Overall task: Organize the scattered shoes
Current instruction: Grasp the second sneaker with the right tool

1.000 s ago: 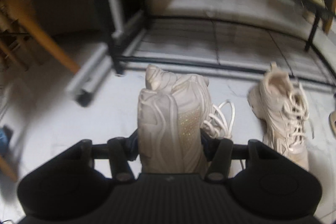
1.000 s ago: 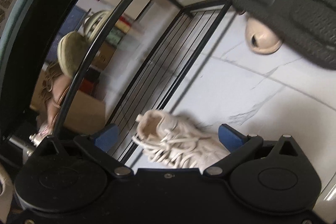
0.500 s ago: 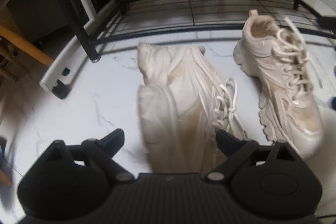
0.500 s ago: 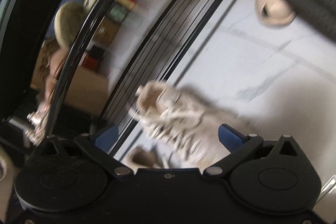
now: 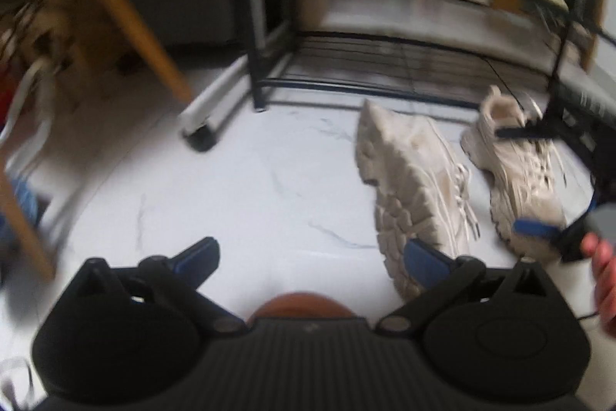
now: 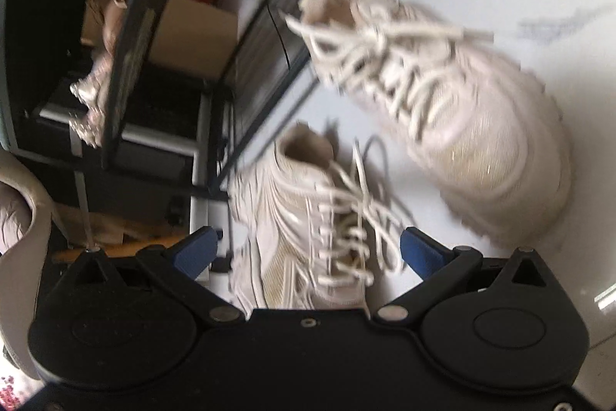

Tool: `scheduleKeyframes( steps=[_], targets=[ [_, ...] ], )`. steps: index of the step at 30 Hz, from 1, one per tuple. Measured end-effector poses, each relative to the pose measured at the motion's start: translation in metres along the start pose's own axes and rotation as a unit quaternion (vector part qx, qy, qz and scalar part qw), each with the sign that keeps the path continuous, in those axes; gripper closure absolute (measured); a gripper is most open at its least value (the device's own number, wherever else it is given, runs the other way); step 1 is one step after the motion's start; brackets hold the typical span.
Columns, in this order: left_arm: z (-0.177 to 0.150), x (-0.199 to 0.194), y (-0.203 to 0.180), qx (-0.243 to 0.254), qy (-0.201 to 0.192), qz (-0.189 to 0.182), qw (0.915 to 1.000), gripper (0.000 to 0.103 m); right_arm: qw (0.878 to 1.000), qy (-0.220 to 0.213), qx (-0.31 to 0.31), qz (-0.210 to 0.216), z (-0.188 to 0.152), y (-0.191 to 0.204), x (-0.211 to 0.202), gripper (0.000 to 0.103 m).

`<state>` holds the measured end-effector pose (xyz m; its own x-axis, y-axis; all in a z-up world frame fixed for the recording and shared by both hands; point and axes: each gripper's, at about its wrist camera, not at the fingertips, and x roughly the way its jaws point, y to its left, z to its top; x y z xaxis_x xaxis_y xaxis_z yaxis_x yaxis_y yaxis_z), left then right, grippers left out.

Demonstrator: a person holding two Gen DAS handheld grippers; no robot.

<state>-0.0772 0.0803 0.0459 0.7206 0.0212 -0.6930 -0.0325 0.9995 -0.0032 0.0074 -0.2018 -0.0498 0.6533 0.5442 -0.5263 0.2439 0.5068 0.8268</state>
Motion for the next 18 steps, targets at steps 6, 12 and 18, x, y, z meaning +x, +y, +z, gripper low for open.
scheduleKeyframes(
  steps=[6, 12, 18],
  targets=[
    [0.014, -0.023, 0.021, 0.029, -0.047, -0.017, 0.9983, 0.001, 0.999, 0.016, 0.024, 0.018, -0.006, 0.001, 0.031, 0.0],
    [0.014, 0.004, 0.03, -0.067, 0.009, -0.071, 0.9952, 0.001, 1.0, 0.018, -0.004, -0.006, -0.006, 0.011, 0.045, 0.0],
    [0.018, 0.01, 0.029, -0.079, 0.014, -0.072, 0.9942, 0.001, 1.0, 0.028, 0.012, -0.008, -0.005, 0.008, 0.059, 0.0]
  ],
)
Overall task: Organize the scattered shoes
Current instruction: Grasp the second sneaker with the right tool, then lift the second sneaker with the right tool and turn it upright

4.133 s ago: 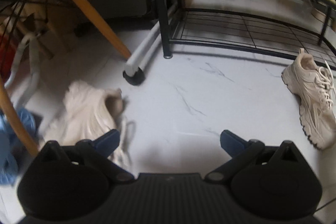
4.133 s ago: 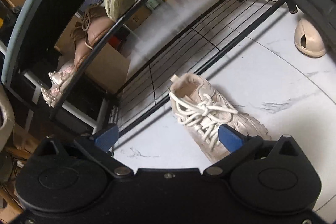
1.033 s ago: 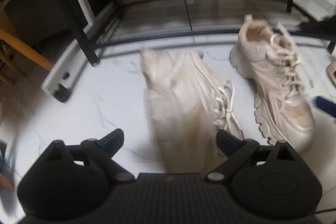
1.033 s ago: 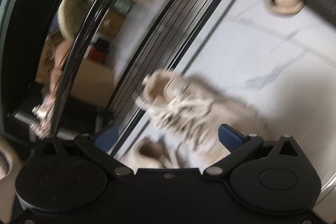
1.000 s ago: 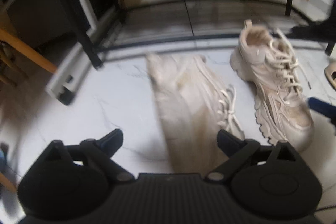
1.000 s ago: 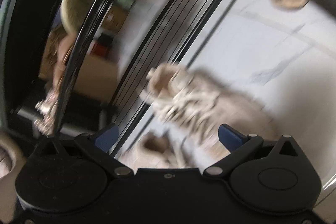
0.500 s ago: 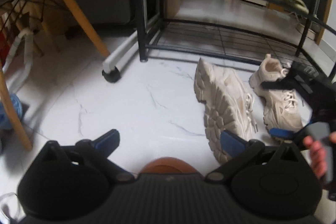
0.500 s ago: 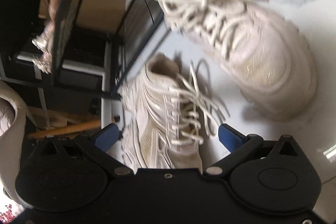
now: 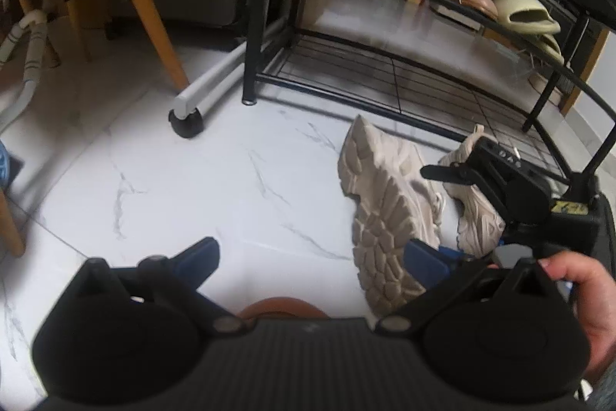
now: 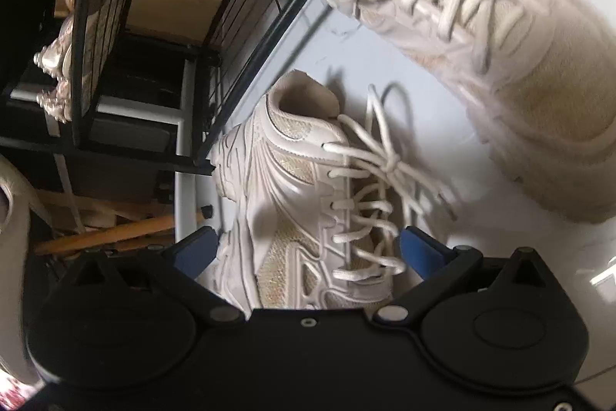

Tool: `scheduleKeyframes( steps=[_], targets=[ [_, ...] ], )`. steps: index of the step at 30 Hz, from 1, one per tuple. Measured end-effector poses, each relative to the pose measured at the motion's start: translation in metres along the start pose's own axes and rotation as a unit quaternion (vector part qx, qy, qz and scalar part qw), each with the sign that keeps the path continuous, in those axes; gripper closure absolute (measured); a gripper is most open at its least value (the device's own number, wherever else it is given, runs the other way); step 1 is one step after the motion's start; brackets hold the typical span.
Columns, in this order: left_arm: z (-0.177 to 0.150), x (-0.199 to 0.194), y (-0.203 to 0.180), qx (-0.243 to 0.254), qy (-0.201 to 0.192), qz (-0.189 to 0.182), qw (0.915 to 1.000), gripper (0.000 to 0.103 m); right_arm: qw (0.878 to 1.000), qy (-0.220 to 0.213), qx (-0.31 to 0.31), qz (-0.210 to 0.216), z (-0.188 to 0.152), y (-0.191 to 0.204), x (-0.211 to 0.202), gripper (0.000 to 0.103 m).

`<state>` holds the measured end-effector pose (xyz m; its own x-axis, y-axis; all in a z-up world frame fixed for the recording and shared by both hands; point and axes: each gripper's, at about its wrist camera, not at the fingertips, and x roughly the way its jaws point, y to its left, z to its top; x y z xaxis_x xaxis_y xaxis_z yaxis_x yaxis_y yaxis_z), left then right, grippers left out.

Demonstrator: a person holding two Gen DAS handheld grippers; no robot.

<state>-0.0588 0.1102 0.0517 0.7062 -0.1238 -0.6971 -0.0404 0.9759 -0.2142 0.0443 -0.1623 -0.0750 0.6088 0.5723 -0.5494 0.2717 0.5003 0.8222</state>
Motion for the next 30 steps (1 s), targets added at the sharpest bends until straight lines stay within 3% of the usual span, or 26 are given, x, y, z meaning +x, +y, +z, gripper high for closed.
scheduleKeyframes(
  steps=[4, 9, 11, 14, 18, 21, 23, 25, 30],
  targets=[
    [0.003, 0.001, 0.007, -0.023, 0.0, 0.005, 0.9997, 0.001, 1.0, 0.0, 0.015, -0.018, 0.0, -0.005, 0.018, 0.0],
    [0.001, 0.005, 0.014, -0.042, 0.013, 0.008, 0.999, 0.001, 0.999, -0.01, 0.041, -0.002, -0.001, -0.01, 0.029, 0.0],
    [0.0, 0.006, 0.014, -0.041, 0.017, 0.012, 0.9989, 0.001, 0.998, 0.004, 0.063, 0.018, -0.004, -0.016, 0.033, 0.0],
    [0.0, 0.006, 0.013, -0.04, 0.016, 0.017, 0.9989, 0.001, 0.998, 0.012, 0.059, 0.013, -0.005, -0.011, 0.033, 0.002],
    [-0.001, 0.006, 0.015, -0.044, 0.016, 0.024, 0.9986, 0.001, 0.999, 0.017, -0.043, -0.021, -0.01, 0.024, 0.033, 0.003],
    [-0.002, 0.009, 0.018, -0.055, 0.024, 0.026, 0.9979, 0.001, 0.988, 0.037, -0.147, -0.041, -0.022, 0.058, 0.037, 0.0],
    [-0.002, 0.01, 0.02, -0.062, 0.029, 0.028, 0.9973, 0.001, 0.979, 0.052, -0.193, -0.024, -0.031, 0.074, 0.038, 0.0],
    [-0.002, 0.011, 0.023, -0.068, 0.031, 0.03, 0.9967, 0.001, 0.977, 0.061, -0.206, -0.003, -0.034, 0.078, 0.039, 0.0],
    [-0.002, 0.011, 0.03, -0.088, 0.031, 0.05, 0.9944, 0.001, 0.967, 0.066, -0.246, -0.028, -0.042, 0.085, 0.046, 0.0]
  ],
)
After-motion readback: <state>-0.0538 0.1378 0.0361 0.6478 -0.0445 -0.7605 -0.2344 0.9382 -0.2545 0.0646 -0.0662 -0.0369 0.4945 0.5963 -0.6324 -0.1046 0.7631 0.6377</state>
